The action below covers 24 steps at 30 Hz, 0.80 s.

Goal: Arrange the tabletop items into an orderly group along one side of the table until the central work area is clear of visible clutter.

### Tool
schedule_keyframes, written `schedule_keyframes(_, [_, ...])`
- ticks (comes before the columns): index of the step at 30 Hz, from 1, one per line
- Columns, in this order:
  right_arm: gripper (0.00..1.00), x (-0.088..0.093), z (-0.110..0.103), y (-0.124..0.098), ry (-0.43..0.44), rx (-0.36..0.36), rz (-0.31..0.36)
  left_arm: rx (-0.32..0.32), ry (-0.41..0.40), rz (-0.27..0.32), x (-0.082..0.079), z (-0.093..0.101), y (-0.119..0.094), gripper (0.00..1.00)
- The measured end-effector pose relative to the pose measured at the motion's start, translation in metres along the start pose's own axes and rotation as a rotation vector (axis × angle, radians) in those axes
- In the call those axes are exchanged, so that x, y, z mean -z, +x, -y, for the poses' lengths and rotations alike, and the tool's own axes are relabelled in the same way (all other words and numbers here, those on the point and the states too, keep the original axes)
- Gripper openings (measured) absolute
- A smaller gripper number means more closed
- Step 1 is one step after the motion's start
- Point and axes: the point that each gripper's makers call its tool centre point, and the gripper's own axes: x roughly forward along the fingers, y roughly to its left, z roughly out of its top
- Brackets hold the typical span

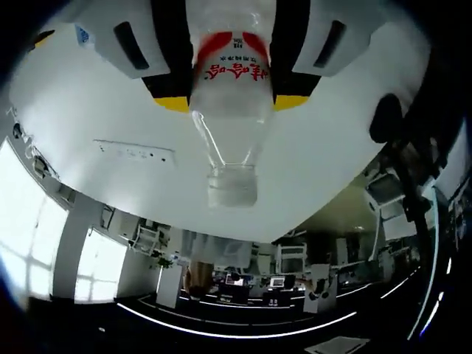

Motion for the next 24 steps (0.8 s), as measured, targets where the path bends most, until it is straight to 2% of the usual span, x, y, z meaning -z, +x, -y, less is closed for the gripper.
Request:
schedule_keyframes(4, [0.71, 0.003, -0.001, -0.001, -0.007, 0.001, -0.001, 0.006, 0.028, 0.040, -0.023, -0.005, -0.007, 0.39])
schedule_keyframes(11, [0.70, 0.001, -0.002, -0.005, -0.006, 0.008, 0.017, 0.028, 0.053, 0.063, -0.037, -0.004, -0.012, 0.40])
schedule_keyframes(18, [0.70, 0.004, -0.002, -0.007, -0.001, 0.012, 0.017, 0.044, 0.089, 0.049, -0.031, 0.002, -0.012, 0.40])
schedule_keyframes(24, [0.70, 0.007, -0.001, -0.007, 0.002, 0.014, 0.007, 0.061, 0.064, 0.027, -0.018, -0.001, -0.007, 0.40])
